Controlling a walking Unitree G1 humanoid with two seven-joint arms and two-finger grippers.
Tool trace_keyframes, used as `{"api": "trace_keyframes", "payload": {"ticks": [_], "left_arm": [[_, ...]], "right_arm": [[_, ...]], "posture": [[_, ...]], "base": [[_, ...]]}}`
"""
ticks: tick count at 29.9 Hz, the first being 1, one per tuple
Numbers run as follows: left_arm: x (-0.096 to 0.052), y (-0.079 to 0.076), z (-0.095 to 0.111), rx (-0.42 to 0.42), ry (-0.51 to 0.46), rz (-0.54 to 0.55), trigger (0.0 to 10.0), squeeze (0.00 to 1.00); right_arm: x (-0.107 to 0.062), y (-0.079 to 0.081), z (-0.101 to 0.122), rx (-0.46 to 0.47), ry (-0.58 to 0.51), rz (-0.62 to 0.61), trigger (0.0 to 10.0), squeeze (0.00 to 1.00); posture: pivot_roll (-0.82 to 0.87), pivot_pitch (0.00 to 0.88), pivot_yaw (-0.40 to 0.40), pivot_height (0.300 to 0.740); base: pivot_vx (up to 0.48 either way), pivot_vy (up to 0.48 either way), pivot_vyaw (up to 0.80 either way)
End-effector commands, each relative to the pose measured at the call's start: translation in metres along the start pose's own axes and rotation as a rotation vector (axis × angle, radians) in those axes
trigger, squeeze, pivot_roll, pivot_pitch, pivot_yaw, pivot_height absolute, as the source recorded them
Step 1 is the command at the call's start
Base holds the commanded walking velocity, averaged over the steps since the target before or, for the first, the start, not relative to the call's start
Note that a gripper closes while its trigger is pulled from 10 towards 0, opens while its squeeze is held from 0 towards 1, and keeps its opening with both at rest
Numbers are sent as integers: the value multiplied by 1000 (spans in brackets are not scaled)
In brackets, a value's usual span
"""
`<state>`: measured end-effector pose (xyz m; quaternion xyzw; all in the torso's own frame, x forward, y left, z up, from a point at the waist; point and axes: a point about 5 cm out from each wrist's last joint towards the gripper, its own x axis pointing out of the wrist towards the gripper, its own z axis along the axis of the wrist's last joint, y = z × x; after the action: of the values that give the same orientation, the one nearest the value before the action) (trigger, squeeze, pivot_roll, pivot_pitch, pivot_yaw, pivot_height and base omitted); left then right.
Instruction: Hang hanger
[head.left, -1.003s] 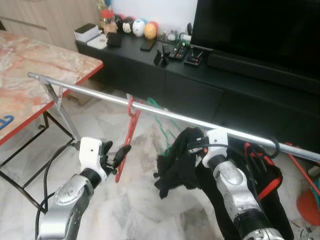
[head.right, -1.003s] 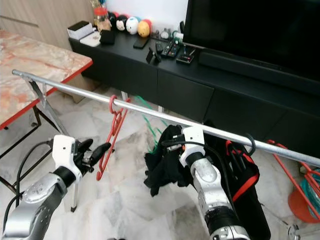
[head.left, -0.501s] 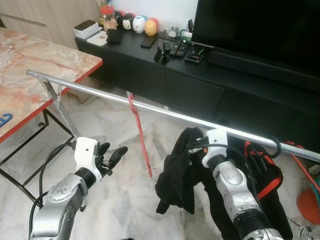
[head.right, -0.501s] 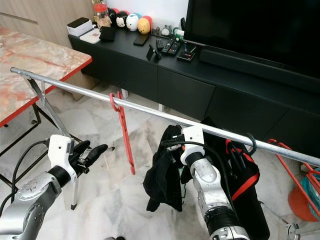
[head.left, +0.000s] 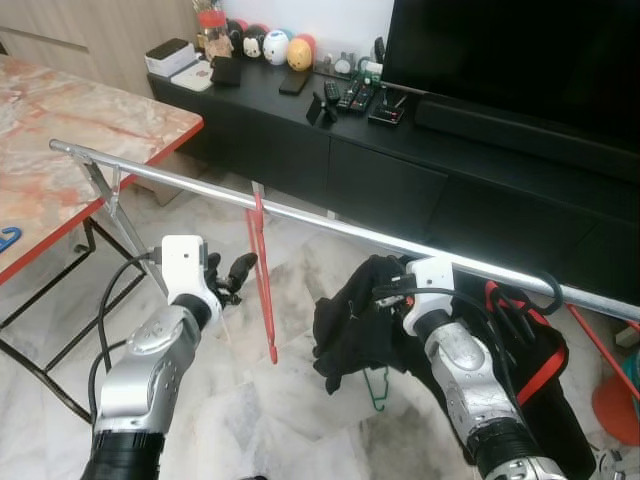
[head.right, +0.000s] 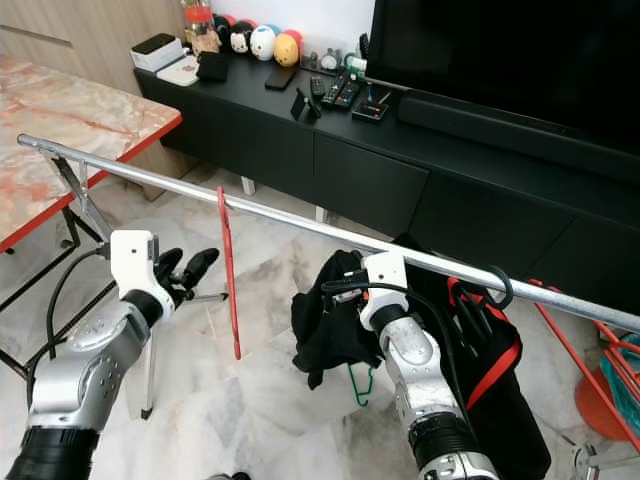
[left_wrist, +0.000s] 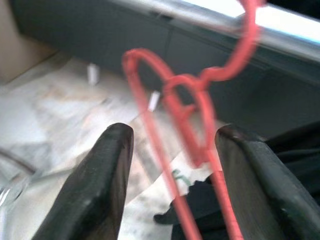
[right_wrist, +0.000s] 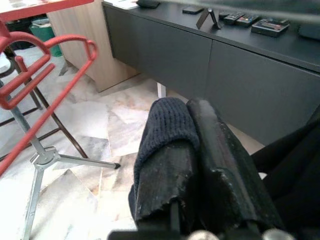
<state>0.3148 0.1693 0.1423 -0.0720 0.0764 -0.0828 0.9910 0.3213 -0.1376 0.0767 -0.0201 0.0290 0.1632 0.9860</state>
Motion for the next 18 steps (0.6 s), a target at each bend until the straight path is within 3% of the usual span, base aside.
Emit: {"api": "trace_keyframes", "payload": {"ticks": [1,3,5,13,14,15,16,18], "left_arm": [[3,8,-5,30,79,77,10000,1000],[5,9,-6,33,97,90,10000,1000],[11,9,-7,-23,146,83,10000,1000],[14,5,0,-44,125,12,10000,1000],[15,5,4,-36,111,0,10000,243],[15,5,5,-35,110,-3,10000,243],[14,6,8,-31,107,-1,10000,0],[14,7,12,-25,104,4,10000,0]], "right_arm": [[1,2,0,-7,2,12,10000,0],[1,2,0,-7,3,13,10000,0],[1,5,-1,-8,11,28,10000,0],[1,7,-2,-9,16,37,10000,0],[1,7,-2,-9,17,39,10000,0],[1,7,-2,-9,17,40,10000,0],[1,7,-2,-15,18,43,10000,0],[1,7,-2,-21,18,46,10000,0]], "posture": [[38,109,7,740],[39,108,9,740],[39,108,11,740],[37,112,14,740],[37,112,14,740],[37,112,14,740],[36,112,14,740],[37,112,15,740]], "base": [[0,0,0],[0,0,0],[0,0,0],[0,0,0],[0,0,0],[0,0,0],[0,0,0],[0,0,0]]}}
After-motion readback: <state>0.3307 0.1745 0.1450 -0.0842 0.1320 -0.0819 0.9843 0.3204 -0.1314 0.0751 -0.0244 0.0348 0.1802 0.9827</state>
